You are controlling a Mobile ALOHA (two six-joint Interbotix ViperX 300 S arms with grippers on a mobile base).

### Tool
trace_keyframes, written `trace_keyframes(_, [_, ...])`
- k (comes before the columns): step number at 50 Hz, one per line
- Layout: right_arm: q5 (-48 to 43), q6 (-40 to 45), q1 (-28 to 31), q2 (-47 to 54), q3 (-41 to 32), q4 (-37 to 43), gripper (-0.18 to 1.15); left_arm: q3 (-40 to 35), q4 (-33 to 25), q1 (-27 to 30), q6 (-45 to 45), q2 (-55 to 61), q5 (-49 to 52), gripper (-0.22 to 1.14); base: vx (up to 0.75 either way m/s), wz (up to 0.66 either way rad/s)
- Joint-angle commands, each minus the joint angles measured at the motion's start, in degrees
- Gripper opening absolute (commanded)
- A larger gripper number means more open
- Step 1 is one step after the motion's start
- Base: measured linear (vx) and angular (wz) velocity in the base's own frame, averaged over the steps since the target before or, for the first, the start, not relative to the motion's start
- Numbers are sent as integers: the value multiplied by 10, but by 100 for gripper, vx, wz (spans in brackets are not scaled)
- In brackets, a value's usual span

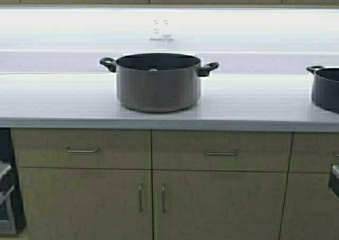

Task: Open the cabinet, put the pot inside, then close it

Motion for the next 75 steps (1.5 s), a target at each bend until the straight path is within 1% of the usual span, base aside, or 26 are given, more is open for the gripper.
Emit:
trace_keyframes(1, [2, 1, 5, 4, -1, -4, 4, -5, 5, -6, -1, 4, -7, 0, 5, 7])
trace_keyframes(3, [6, 1, 5, 4, -2, -4, 9, -4, 5, -6, -2, 4, -7, 6, 6, 8])
trace_keyframes(5, [11, 1, 5, 4, -2, -4, 9, -3, 5, -6, -2, 4, -7, 8, 7, 9])
trace_keyframes(10, [18, 1, 5, 4, -4, -4, 4, -3, 6, -6, 2, 4, -7, 3, 10, 9])
trace_keyframes(12, [18, 1, 5, 4, -5, -4, 4, -3, 5, -6, 4, 6, -8, 2, 12, 8])
trace_keyframes(49, [29, 4, 5, 1, -5, -4, 5, 4, 5, -6, 2, 38, -18, 2, 19, 10])
trace_keyframes(65, [29, 18, 8, 23, -9, -4, 5, 9, 6, -6, -3, 33, -18, 2, 20, -3])
trace_keyframes(75, [29, 20, 34, 22, -13, -5, 5, 18, 5, -6, -7, 16, -13, 2, 21, -8])
